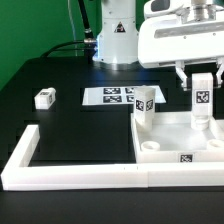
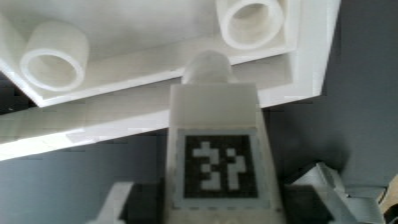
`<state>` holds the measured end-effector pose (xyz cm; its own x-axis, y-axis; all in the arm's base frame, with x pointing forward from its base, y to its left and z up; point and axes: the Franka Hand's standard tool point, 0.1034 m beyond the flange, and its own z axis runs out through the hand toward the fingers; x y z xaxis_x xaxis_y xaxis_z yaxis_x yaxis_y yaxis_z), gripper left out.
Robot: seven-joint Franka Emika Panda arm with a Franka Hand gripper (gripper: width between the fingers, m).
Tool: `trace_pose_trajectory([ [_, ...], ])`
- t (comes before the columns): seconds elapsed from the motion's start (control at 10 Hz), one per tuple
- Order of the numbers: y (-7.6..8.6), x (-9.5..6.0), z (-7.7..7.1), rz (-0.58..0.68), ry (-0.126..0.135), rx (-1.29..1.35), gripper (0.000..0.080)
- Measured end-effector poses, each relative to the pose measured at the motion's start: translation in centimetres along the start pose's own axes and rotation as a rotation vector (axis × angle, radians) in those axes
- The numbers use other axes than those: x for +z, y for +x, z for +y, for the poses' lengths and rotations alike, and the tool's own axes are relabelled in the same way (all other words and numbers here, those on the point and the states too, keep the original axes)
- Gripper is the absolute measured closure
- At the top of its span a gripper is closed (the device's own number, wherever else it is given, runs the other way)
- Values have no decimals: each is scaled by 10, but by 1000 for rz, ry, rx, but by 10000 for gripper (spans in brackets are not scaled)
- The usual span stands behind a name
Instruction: Assemble square table
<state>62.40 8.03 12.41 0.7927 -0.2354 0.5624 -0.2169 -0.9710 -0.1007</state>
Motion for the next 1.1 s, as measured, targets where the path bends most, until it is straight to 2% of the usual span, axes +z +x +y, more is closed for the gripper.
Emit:
trace_pose_trajectory([
  [0.2,-5,7,-2,-35,-12,-66,509],
  [0.4,-7,21,-34,-82,-28,-163,509],
  [0.9,-7,22,-30,-75,-38,-174,509],
  [1.1,-15,32,-34,-70,-38,-179,509],
])
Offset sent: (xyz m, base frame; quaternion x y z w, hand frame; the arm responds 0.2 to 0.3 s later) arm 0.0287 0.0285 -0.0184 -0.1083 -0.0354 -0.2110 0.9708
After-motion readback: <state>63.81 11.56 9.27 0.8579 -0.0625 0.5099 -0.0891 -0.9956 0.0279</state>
